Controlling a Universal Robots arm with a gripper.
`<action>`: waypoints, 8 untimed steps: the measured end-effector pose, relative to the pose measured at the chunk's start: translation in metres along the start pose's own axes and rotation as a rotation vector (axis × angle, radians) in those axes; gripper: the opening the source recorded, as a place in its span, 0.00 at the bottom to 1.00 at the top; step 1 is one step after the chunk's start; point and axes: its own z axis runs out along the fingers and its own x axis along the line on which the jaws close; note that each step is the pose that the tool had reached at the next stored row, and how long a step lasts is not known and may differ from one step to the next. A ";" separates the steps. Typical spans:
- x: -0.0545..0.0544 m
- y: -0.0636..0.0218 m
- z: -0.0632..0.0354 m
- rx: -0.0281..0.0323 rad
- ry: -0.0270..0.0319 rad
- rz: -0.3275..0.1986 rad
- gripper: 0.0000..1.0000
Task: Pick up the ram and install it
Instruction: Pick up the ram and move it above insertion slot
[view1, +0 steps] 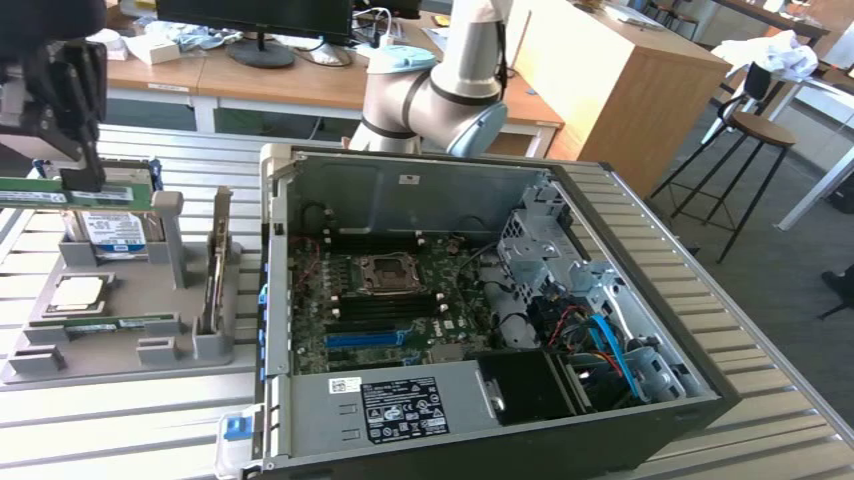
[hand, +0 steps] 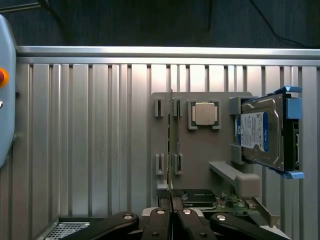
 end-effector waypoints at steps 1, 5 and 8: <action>0.000 -0.0022 0.0000 0.0001 -0.0001 0.000 0.11; 0.000 -0.0107 -0.0003 0.0000 0.0000 0.000 0.11; 0.000 -0.0171 -0.0005 -0.0001 0.0001 0.000 0.11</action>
